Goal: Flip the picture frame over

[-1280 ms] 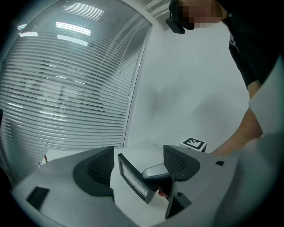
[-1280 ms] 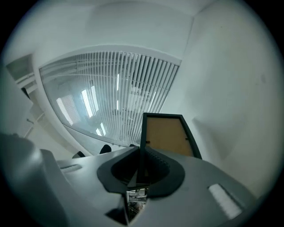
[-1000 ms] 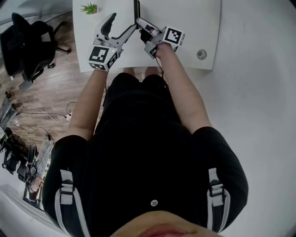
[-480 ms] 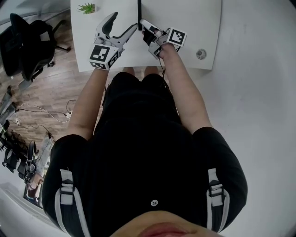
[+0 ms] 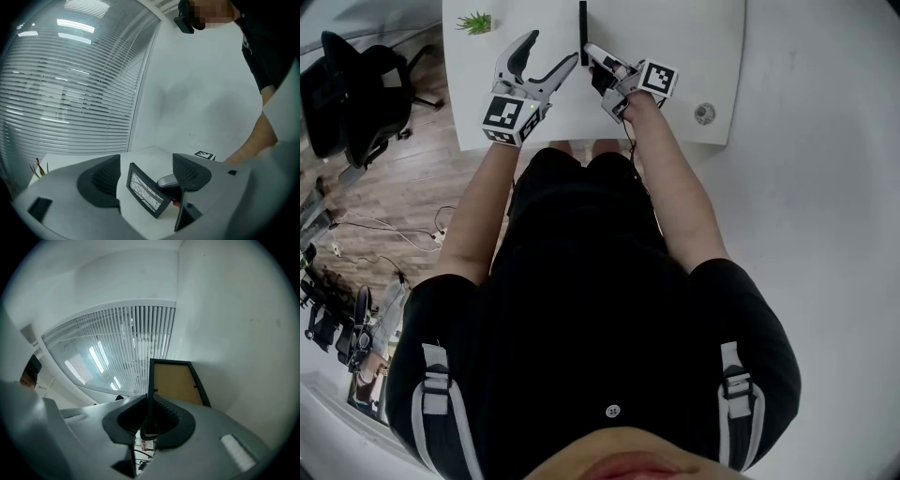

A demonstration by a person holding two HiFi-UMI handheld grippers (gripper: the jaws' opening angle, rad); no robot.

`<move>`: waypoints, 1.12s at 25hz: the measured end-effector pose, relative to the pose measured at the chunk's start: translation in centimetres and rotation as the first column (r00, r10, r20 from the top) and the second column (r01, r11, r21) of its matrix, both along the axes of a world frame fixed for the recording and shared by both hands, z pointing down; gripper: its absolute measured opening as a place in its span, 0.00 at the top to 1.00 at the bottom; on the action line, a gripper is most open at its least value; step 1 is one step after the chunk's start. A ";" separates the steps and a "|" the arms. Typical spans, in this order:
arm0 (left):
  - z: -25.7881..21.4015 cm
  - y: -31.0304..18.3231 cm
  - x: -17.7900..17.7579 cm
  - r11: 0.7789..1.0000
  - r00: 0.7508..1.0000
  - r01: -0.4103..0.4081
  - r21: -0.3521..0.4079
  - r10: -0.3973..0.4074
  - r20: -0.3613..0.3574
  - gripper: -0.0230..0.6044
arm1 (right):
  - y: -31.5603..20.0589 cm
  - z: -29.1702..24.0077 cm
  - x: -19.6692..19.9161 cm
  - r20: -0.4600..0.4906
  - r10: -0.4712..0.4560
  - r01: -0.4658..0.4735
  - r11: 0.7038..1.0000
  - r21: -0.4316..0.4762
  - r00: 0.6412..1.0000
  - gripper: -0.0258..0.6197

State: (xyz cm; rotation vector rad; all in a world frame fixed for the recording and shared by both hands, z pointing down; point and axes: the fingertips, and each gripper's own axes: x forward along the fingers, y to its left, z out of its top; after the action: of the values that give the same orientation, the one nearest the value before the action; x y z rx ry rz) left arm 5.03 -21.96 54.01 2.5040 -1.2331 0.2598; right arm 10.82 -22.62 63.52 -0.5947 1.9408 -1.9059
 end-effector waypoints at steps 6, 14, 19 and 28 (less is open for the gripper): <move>0.5 0.0 0.0 1.000 1.000 -0.003 -0.004 0.003 0.005 0.40 | -0.1 0.1 0.1 -0.012 -0.002 0.002 1.000 0.002 1.000 0.88; 2.2 0.1 0.5 0.999 0.999 -0.021 -0.041 0.022 0.035 0.40 | -0.2 0.1 0.2 -0.028 0.004 -0.004 1.000 0.007 1.000 0.88; 3.2 0.5 1.3 0.998 0.998 -0.032 -0.058 0.035 0.051 0.40 | -0.1 -0.2 0.1 -0.035 0.001 -0.001 1.000 0.009 0.999 0.88; 3.9 0.5 1.9 0.997 0.997 -0.045 -0.067 0.048 0.053 0.40 | -0.2 -0.2 0.2 -0.079 -0.027 0.030 0.999 0.042 0.997 0.88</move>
State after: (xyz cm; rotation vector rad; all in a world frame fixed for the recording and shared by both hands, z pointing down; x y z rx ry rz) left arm 6.95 -21.47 57.94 2.4871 -1.1682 0.3757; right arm 11.00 -22.78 63.29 -0.6413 2.0438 -1.8791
